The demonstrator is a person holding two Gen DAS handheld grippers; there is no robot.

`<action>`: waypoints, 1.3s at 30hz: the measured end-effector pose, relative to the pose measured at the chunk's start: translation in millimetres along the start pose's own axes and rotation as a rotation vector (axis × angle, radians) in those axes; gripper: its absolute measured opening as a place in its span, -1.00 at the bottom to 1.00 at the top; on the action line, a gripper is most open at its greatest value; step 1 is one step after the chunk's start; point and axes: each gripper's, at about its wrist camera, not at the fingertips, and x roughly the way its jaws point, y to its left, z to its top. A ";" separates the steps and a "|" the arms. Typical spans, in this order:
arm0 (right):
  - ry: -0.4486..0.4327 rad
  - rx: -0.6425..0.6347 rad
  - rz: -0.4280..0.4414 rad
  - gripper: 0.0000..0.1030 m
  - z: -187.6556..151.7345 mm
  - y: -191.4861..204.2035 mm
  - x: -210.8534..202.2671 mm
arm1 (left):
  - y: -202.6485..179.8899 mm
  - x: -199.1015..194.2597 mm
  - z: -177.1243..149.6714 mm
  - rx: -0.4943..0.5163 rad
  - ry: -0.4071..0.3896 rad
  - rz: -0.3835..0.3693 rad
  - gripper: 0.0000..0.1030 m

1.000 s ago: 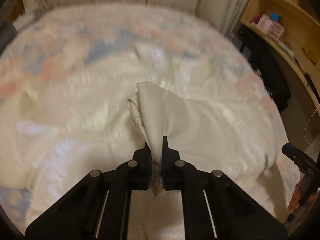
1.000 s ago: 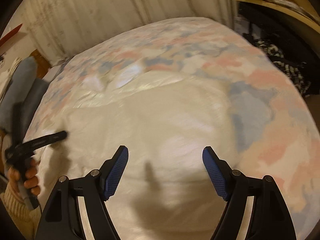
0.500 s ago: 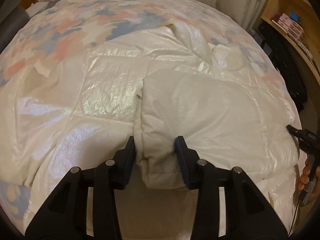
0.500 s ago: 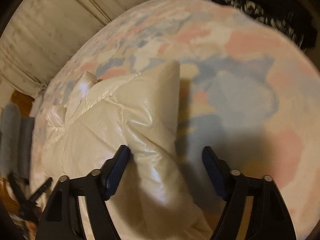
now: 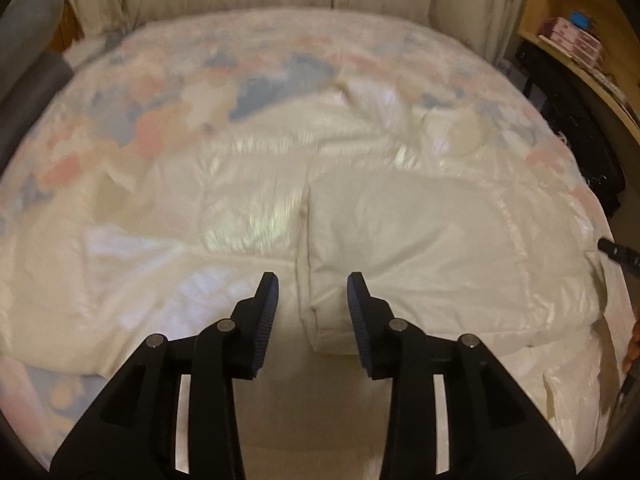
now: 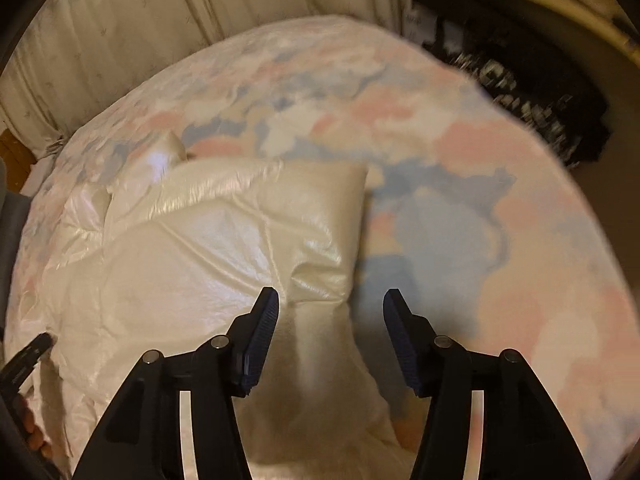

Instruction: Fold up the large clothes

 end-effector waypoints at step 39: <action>-0.021 0.009 0.145 0.15 -12.7 41.5 -45.6 | -20.0 -49.2 10.0 -0.035 -0.003 0.043 0.01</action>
